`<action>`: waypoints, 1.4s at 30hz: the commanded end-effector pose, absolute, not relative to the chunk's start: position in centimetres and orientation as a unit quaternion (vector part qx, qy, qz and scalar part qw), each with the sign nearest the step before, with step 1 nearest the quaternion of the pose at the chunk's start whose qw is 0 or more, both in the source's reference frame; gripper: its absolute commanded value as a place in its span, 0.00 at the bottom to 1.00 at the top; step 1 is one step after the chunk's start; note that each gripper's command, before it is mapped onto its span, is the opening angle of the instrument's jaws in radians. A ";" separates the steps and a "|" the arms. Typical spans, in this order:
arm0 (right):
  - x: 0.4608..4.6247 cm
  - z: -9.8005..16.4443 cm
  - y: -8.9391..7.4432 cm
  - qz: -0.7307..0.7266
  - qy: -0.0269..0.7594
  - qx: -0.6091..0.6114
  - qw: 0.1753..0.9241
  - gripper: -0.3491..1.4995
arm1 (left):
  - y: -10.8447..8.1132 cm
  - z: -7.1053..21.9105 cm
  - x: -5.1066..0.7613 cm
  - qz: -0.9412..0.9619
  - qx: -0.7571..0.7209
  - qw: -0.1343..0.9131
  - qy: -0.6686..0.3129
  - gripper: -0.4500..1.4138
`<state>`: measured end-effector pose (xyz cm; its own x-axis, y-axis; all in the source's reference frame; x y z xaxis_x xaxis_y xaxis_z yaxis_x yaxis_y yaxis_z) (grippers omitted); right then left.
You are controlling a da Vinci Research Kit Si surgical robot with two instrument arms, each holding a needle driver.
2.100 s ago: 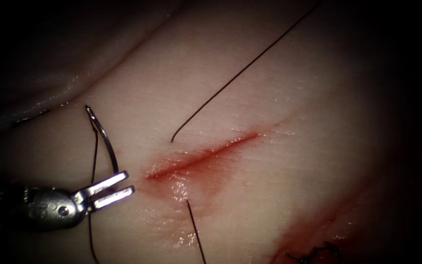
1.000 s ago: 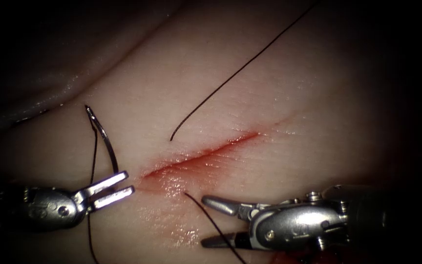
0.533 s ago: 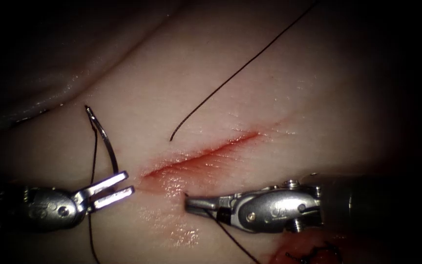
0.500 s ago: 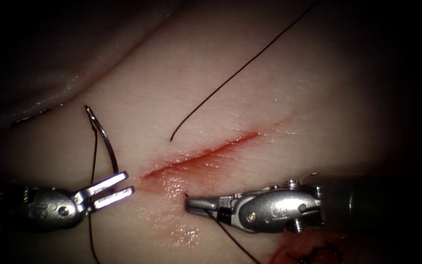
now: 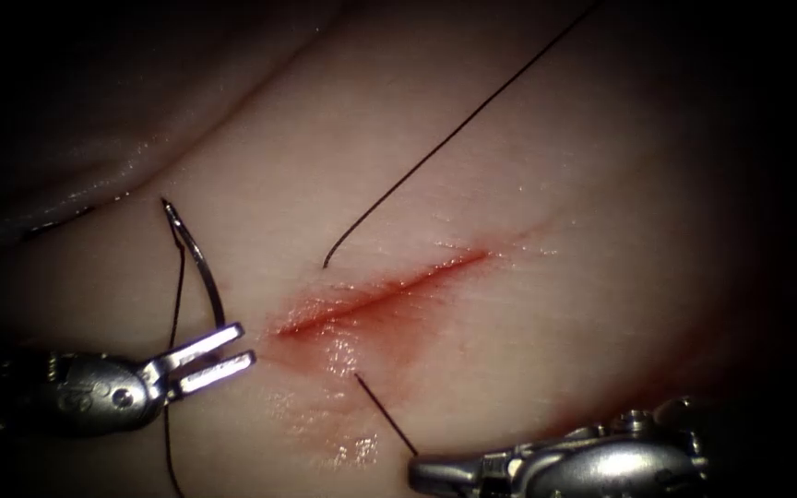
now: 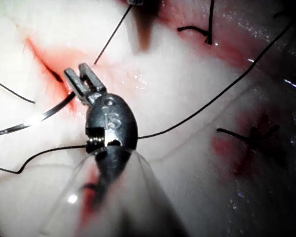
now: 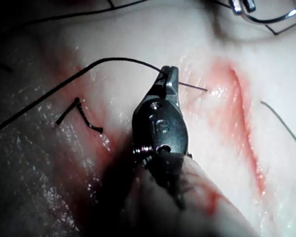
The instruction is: Wound Closure
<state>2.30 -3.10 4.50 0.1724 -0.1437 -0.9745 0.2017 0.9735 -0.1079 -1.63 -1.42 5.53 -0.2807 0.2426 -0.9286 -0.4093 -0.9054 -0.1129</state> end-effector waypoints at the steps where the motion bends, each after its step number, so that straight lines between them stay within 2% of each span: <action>1: 2.34 4.4 -3.3 -0.118 0.634 0.030 0.763 0.00 | -1.5 5.6 -1.68 0.797 -0.564 0.204 0.073 0.00; 8: 2.22 4.1 -3.5 -0.137 0.632 0.045 0.762 0.00 | -1.5 5.6 -1.68 0.797 -0.563 0.206 0.071 0.00; 9: 2.24 4.2 -3.5 -0.130 0.634 0.042 0.761 0.15 | -1.5 5.6 -1.68 0.797 -0.564 0.205 0.072 0.00; 12: 2.28 4.3 -3.3 -0.116 0.641 0.029 0.758 0.69 | -1.5 5.6 -1.69 0.798 -0.563 0.205 0.071 0.00; 14: 2.35 4.4 -3.2 -0.101 0.641 0.023 0.761 0.84 | -1.5 5.6 -1.69 0.798 -0.562 0.205 0.071 0.00; 34: 3.01 5.5 -2.5 -0.075 0.615 -0.022 0.784 0.83 | -1.5 5.6 -1.78 0.798 -0.562 0.207 0.070 0.00; 37: 3.03 5.5 -2.5 -0.073 0.614 -0.024 0.786 0.71 | -1.5 5.6 -1.78 0.798 -0.562 0.207 0.070 0.00; 41: 2.99 5.6 -2.4 -0.068 0.611 -0.024 0.788 0.67 | -1.5 5.6 -1.78 0.798 -0.562 0.207 0.070 0.00; 42: 2.98 5.6 -2.4 -0.066 0.612 -0.028 0.787 0.56 | -1.5 5.6 -1.79 0.799 -0.561 0.206 0.070 0.00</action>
